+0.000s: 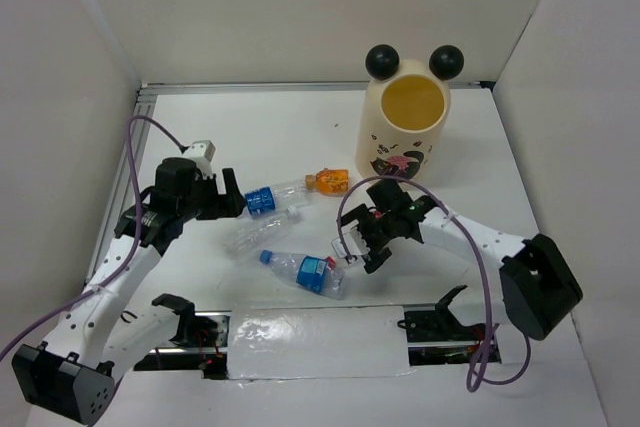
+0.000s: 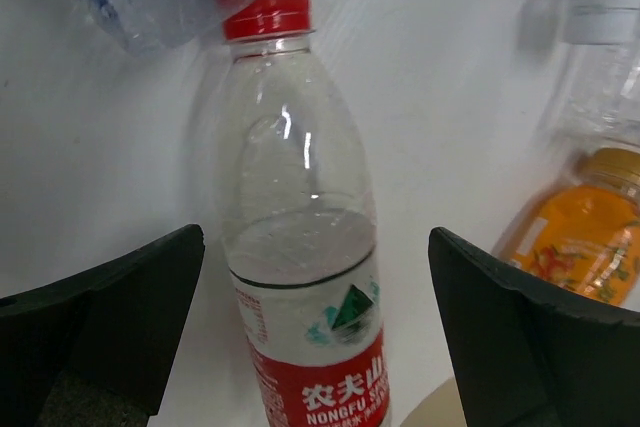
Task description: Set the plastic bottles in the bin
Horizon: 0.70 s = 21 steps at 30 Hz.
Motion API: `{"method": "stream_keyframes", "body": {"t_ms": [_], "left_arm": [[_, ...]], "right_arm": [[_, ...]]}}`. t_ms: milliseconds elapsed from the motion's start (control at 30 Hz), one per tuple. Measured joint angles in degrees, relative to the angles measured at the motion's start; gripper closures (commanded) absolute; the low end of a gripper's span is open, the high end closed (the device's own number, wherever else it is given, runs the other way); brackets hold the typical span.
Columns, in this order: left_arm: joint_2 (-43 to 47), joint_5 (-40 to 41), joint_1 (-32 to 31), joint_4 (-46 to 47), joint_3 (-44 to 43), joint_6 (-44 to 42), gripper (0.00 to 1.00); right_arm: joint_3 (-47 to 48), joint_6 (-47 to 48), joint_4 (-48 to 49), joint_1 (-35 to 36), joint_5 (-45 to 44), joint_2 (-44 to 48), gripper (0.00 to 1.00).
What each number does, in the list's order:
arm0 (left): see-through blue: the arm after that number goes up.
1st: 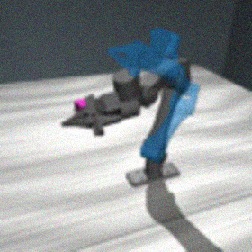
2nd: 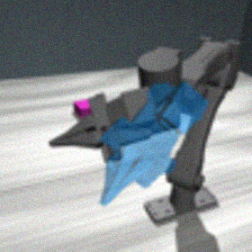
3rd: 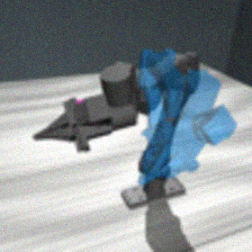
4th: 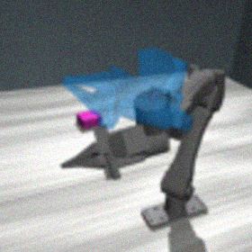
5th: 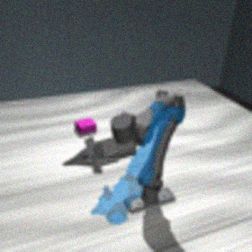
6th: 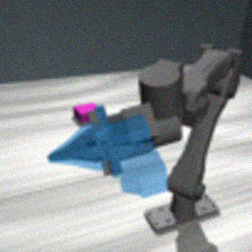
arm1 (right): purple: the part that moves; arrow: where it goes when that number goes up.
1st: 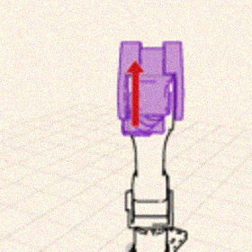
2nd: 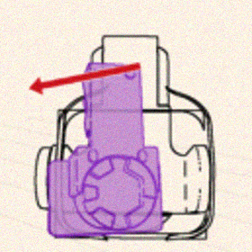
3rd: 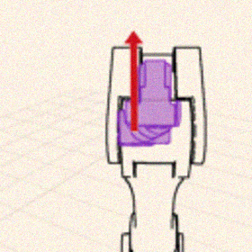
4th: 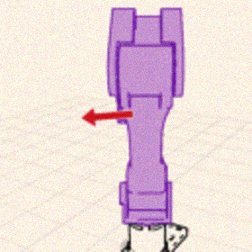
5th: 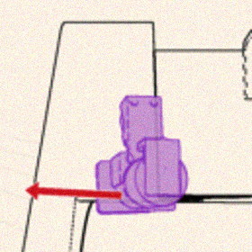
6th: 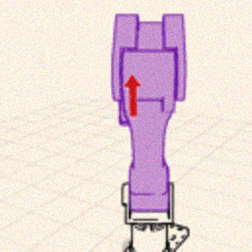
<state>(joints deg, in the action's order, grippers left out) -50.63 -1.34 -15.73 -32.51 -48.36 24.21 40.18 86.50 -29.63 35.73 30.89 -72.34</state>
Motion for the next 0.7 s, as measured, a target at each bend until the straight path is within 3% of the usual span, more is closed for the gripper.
{"method": "stream_keyframes", "body": {"t_ms": [100,333,367,467,700], "left_arm": [[0.0,0.9,-0.1,-0.5,0.0,0.2,0.04],[-0.5,3.8,0.1,-1.7,0.0,3.1,0.01],[-0.9,4.2,0.4,-1.8,0.0,3.7,0.0],[-3.0,5.7,2.2,-2.0,-0.5,6.0,0.0],[-12.1,6.2,12.9,-1.5,-5.7,8.2,0.0]], "right_arm": [[0.0,3.5,0.0,0.0,-2.0,-4.3,0.02],[2.1,11.1,-2.3,0.0,-4.6,-10.9,0.3],[2.7,11.8,-2.9,0.0,-4.7,-11.4,0.41],[5.3,12.6,-6.2,-0.5,-4.2,-12.2,0.52],[20.2,4.4,-14.0,-1.7,4.2,-10.4,0.57]]}}
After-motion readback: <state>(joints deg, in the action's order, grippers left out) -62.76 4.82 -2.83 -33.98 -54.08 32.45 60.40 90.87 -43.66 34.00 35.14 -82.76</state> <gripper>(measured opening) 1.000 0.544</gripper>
